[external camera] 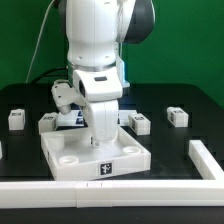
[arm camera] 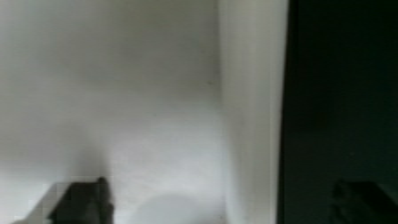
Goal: Assemble one leg
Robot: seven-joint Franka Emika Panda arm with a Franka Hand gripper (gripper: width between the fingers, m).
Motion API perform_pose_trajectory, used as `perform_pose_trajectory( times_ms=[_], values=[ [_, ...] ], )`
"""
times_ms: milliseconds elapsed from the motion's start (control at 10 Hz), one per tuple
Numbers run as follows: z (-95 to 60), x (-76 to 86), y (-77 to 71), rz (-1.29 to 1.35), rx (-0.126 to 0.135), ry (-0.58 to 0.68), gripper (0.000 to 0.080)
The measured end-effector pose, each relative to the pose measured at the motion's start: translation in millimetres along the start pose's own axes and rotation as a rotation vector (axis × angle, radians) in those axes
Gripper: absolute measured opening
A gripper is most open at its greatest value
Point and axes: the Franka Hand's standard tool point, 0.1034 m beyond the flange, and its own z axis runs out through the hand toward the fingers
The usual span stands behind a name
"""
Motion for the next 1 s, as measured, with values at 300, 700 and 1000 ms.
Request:
perform_pose_trajectory(
  times_ms=[300,700,1000],
  values=[
    [0.1,0.0,-0.2,0.000,0.000,0.000,0.0221],
    [-1.7,-1.1,2.0,0.001,-0.010,-0.002,0.0074],
    [-1.9,-1.2,2.5,0.001,-0.013,-0.003,0.0074]
  ],
)
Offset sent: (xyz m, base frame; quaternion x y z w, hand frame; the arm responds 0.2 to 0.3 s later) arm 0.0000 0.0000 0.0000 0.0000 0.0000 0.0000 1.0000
